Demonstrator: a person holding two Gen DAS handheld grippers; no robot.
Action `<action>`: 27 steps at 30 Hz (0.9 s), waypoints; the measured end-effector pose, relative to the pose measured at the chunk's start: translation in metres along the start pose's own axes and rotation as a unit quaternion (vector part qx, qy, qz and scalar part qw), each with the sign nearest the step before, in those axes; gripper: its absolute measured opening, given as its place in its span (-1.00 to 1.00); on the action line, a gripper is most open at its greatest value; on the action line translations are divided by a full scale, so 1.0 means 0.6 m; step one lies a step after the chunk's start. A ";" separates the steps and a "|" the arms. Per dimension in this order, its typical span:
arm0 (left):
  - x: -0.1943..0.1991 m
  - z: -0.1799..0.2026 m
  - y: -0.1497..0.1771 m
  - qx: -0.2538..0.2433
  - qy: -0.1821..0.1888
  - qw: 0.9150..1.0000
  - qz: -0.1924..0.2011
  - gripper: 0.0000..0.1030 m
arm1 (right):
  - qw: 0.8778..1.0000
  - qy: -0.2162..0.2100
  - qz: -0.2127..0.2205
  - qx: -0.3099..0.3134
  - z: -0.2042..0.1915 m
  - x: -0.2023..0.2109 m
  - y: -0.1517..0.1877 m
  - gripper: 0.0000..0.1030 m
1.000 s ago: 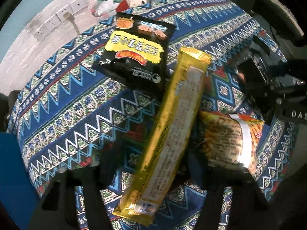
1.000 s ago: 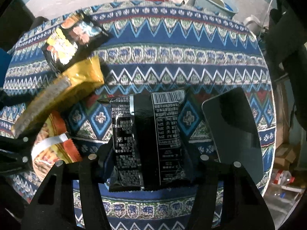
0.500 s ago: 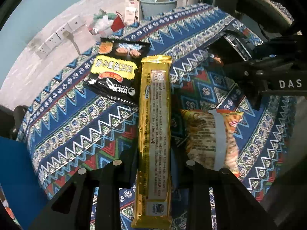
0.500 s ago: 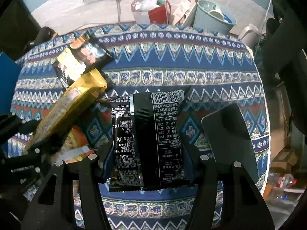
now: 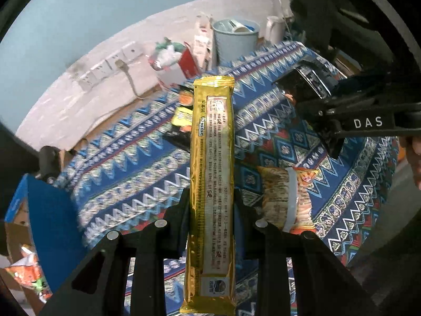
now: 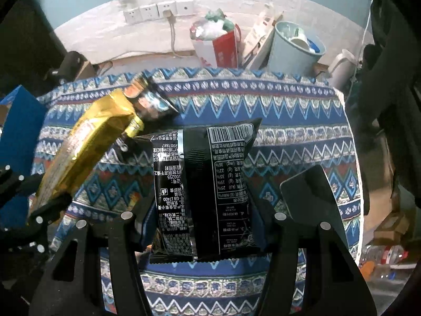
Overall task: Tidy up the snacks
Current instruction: 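Carry both snacks over the cardboard box and open both tools to drop them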
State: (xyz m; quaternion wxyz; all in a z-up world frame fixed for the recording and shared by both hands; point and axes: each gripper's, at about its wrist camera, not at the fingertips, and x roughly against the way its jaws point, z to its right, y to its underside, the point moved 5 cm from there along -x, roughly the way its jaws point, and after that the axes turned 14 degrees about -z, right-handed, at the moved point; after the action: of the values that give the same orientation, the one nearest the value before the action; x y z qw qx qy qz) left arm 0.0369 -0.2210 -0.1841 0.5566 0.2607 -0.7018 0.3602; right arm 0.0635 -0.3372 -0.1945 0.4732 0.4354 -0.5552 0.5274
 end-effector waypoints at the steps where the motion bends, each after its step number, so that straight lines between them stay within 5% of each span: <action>1: 0.008 -0.006 0.000 0.004 -0.002 1.000 0.005 -0.44 | 1.000 -0.001 0.004 0.002 -0.005 0.006 -0.001 0.12; 27: 0.147 -0.197 0.064 0.121 -0.029 0.990 0.070 -0.44 | 0.992 -0.053 0.069 0.091 -0.216 0.127 -0.052 0.13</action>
State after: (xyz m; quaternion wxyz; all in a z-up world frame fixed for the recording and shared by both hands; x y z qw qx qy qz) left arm 0.0561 -0.1009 -0.0925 0.4739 0.2870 -0.6851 0.4730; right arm 0.0896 -0.2089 -0.1146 0.3637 0.4650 -0.5577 0.5835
